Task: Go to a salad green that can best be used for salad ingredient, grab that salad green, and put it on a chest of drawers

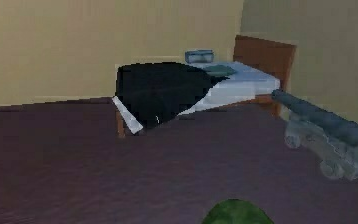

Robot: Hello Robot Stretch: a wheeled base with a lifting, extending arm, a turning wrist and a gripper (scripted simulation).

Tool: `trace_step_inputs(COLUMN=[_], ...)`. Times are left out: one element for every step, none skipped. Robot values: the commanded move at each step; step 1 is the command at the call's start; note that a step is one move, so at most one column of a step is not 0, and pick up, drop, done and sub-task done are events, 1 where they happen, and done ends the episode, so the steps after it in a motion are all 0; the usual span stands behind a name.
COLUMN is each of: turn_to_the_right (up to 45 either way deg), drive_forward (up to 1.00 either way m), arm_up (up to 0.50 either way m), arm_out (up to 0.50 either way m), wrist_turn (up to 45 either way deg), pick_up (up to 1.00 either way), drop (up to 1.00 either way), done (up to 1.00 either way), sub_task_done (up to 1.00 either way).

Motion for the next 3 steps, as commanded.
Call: trace_step_inputs(turn_to_the_right=[-30.0,0.0,-9.0], drive_forward=[0.00,1.00,0.00], arm_up=[0.00,0.00,0.00], arm_out=[0.00,0.00,0.00], wrist_turn=[0.0,0.0,0.0], pick_up=[0.00,0.00,0.00], drop=[0.00,0.00,0.00], done=[0.00,0.00,0.00], sub_task_done=[0.00,0.00,0.00])
